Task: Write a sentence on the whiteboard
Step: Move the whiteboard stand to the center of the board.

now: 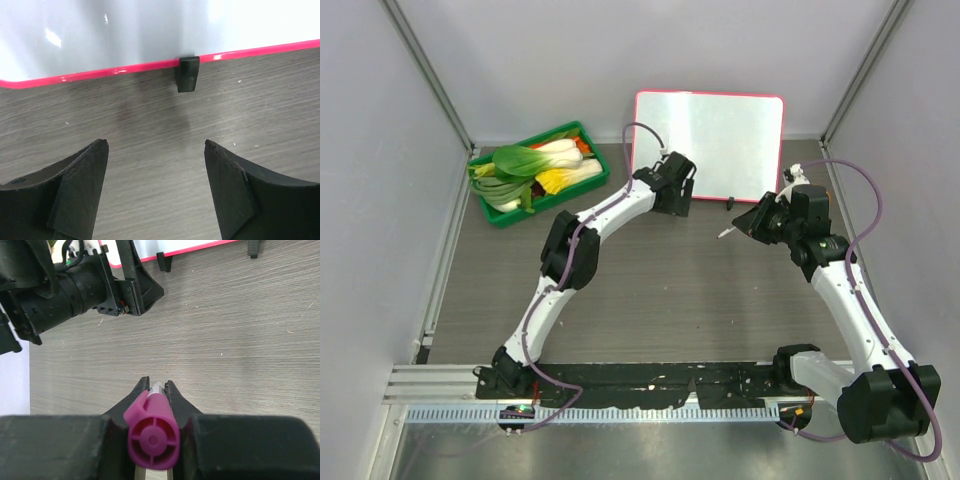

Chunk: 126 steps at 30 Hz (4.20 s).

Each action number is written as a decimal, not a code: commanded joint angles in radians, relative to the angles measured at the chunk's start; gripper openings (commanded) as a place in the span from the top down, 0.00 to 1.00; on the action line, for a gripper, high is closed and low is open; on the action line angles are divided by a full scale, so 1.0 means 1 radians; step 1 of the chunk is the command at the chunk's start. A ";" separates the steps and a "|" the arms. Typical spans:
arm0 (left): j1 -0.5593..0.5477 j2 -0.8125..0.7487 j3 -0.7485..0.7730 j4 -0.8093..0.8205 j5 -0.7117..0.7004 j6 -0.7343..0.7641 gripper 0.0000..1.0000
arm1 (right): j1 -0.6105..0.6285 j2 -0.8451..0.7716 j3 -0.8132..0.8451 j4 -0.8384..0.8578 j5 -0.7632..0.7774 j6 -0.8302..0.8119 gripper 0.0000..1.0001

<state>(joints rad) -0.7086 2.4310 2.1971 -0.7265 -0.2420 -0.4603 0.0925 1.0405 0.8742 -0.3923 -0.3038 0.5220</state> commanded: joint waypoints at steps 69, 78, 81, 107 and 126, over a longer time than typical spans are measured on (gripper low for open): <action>-0.173 -0.361 -0.723 0.326 -0.272 -0.221 1.00 | -0.016 -0.037 -0.004 0.023 -0.084 0.013 0.99; -0.236 -0.527 -0.948 0.358 -0.292 -0.336 1.00 | -0.016 -0.057 -0.020 0.018 -0.100 0.013 0.99; -0.273 -0.565 -1.002 0.340 -0.298 -0.391 1.00 | -0.016 -0.068 -0.021 0.012 -0.101 0.013 0.99; -0.488 -0.609 -1.080 0.296 -0.277 -0.574 1.00 | -0.017 -0.117 -0.052 0.000 -0.106 0.016 0.99; -0.552 -0.645 -1.099 0.256 -0.230 -0.595 1.00 | -0.016 -0.135 -0.055 0.003 -0.124 0.023 0.99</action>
<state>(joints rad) -1.2045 1.8370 1.1141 -0.4351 -0.5762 -1.0451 0.0807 0.9298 0.8188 -0.4191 -0.4099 0.5316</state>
